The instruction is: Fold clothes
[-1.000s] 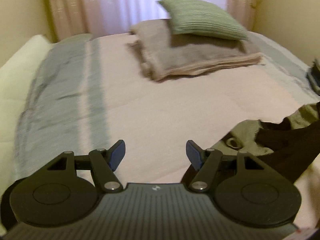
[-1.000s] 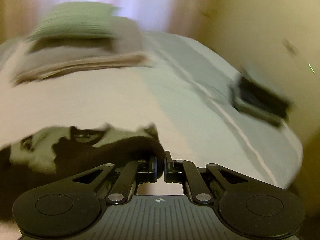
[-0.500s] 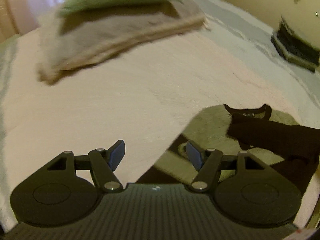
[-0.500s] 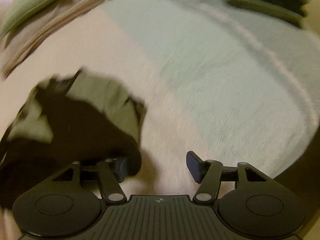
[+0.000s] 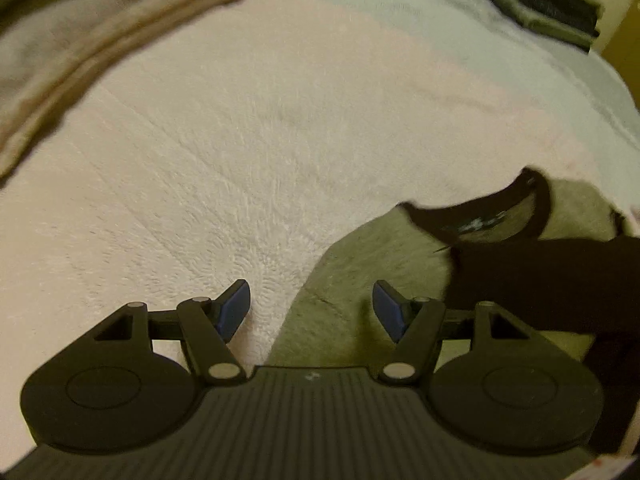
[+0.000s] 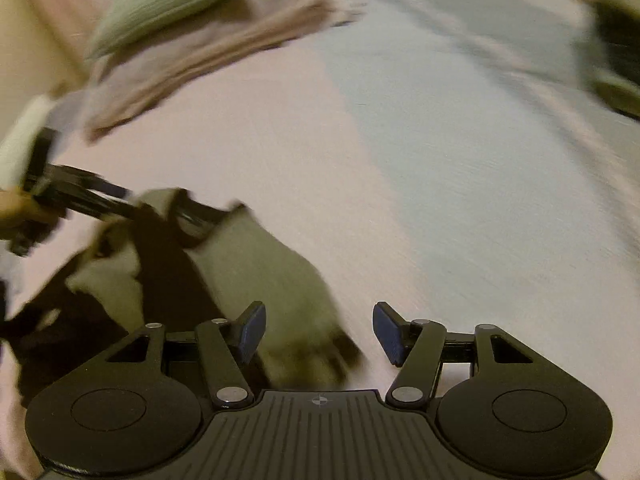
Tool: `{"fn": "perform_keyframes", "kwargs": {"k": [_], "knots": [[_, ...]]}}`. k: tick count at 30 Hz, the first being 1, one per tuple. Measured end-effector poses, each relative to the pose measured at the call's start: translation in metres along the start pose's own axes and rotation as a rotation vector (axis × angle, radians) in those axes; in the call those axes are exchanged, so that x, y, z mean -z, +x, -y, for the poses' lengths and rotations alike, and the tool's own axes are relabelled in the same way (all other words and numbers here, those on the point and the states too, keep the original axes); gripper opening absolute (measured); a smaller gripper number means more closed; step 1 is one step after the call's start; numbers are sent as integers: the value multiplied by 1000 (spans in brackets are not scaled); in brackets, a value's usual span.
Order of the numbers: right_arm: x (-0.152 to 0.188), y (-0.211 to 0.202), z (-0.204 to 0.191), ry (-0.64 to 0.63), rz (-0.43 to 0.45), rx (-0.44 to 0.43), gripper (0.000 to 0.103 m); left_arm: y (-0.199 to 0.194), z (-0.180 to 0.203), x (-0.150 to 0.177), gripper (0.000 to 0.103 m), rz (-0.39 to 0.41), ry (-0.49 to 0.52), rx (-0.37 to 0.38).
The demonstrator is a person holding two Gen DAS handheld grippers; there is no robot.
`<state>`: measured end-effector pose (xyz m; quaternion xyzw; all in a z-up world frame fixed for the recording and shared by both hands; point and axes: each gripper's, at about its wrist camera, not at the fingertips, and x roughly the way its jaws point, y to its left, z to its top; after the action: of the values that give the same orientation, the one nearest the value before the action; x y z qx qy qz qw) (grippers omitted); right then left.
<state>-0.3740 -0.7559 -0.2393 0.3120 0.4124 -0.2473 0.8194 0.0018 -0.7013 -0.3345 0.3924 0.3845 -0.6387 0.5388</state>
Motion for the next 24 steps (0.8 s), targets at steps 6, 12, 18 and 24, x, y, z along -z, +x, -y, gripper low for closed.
{"fn": "perform_keyframes", "kwargs": {"k": [6,12,18,24], "knots": [[-39,114,-3,-190,-140,-178,51,35,-13,8,52,-61,-32,81],[-58,93,-7,-184,-135,-151,3,17,4,8,5,-53,-1,90],[-145,23,-37,-286,36,-148,0,-85,8,14,5,115,-146,-15],[-264,71,-97,-492,155,-193,0,-190,-31,-8,5,274,-282,-203]]}}
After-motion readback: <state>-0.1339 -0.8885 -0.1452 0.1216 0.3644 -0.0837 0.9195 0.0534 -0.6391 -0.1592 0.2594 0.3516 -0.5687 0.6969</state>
